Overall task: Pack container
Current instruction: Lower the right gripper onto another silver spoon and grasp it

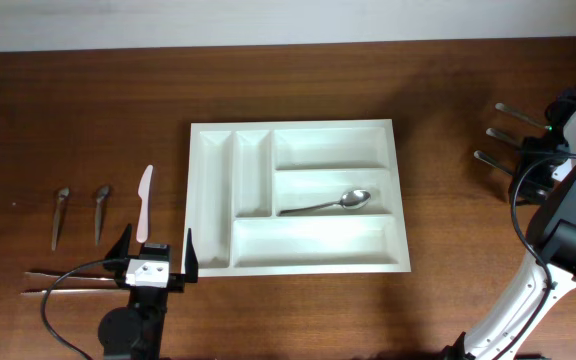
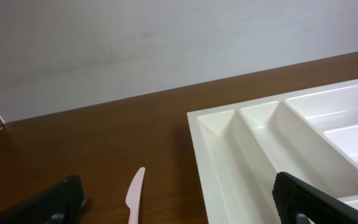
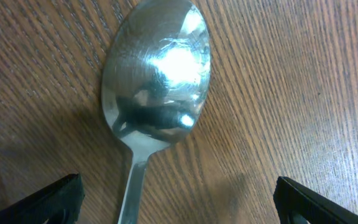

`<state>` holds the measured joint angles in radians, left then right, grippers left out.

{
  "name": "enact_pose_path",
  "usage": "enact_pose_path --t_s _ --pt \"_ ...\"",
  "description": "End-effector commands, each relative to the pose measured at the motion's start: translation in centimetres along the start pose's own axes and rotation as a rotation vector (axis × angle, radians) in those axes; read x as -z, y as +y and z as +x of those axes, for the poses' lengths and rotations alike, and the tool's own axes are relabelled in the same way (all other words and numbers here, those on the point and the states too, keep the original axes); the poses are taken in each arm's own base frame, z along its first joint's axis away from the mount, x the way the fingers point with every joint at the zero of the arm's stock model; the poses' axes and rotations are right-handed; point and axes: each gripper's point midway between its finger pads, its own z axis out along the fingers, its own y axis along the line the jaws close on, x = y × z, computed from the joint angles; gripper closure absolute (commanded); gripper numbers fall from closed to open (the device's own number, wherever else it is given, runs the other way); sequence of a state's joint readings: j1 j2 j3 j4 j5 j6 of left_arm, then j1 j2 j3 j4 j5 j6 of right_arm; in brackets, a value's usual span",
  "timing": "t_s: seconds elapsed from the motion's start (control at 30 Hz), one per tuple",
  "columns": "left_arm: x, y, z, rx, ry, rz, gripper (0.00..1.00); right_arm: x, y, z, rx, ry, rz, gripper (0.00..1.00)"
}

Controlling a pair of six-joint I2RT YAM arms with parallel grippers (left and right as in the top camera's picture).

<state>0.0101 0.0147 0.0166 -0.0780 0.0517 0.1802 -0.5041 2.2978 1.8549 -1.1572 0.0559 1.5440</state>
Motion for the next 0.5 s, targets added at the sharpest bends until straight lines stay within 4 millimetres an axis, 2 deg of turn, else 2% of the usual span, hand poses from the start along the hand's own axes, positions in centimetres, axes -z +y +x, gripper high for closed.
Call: enact_pose_path --t_s 0.0,0.3,0.47 --pt "0.0 0.2 0.2 -0.016 0.001 -0.013 0.01 -0.9 -0.3 0.0 -0.001 -0.020 0.022 0.01" --pt "0.0 0.2 0.2 -0.016 0.001 -0.013 0.01 -2.6 -0.7 0.6 0.014 -0.014 0.061 0.01" --pt "0.0 0.2 0.2 -0.016 0.001 -0.013 0.01 -2.8 -0.6 1.1 0.024 -0.012 0.059 0.01"
